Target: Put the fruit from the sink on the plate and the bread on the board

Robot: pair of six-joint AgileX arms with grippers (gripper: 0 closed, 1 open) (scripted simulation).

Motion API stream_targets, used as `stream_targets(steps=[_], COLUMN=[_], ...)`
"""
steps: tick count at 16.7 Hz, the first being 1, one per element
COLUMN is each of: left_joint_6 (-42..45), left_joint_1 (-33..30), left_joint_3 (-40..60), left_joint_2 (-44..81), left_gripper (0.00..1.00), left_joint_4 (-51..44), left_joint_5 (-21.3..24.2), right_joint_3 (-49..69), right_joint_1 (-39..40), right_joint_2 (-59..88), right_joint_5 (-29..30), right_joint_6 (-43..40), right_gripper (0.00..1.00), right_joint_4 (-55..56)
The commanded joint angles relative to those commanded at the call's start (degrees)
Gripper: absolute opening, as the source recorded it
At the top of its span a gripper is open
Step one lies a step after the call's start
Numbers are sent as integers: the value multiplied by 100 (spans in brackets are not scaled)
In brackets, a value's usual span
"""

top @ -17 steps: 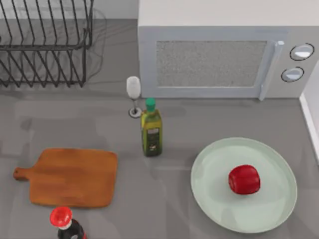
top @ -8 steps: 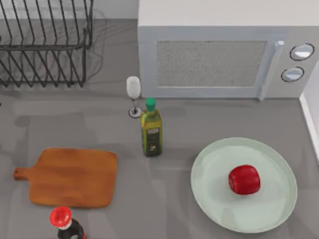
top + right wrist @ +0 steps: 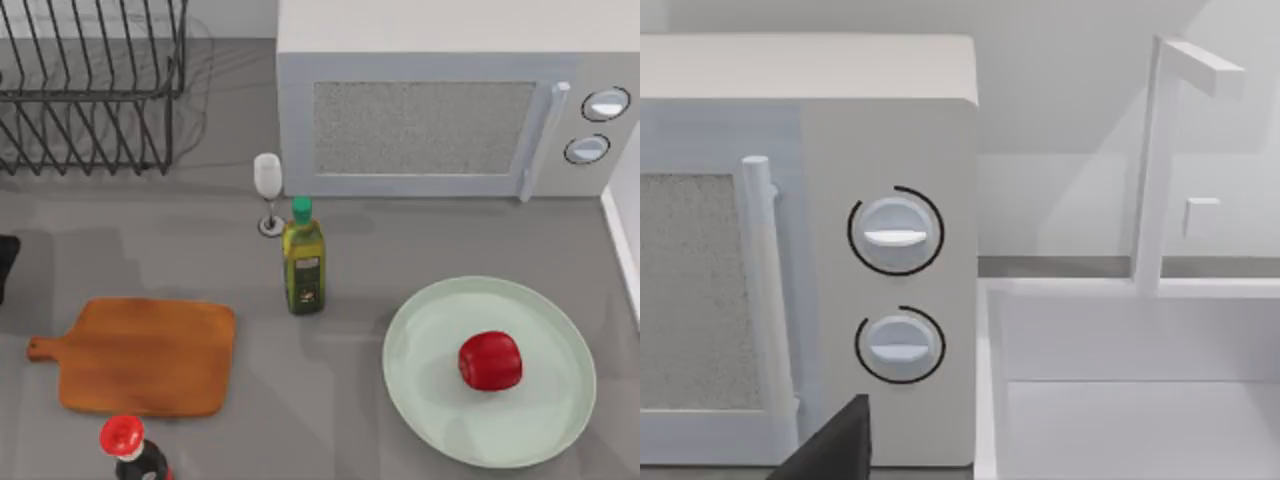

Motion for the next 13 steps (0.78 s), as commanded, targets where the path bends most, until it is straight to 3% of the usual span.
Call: stream_targets(steps=[3, 13], left_joint_6=[0, 0], left_joint_1=[0, 0], left_joint_3=[0, 0], left_joint_2=[0, 0], left_gripper=[100, 25], left_joint_4=[0, 0], left_joint_5=[0, 0], right_joint_3=[0, 0], right_joint_1=[0, 0], right_joint_2=[0, 0], right_joint_5=[0, 0], right_joint_6=[0, 0], right_gripper=[100, 100], right_joint_4=[0, 0])
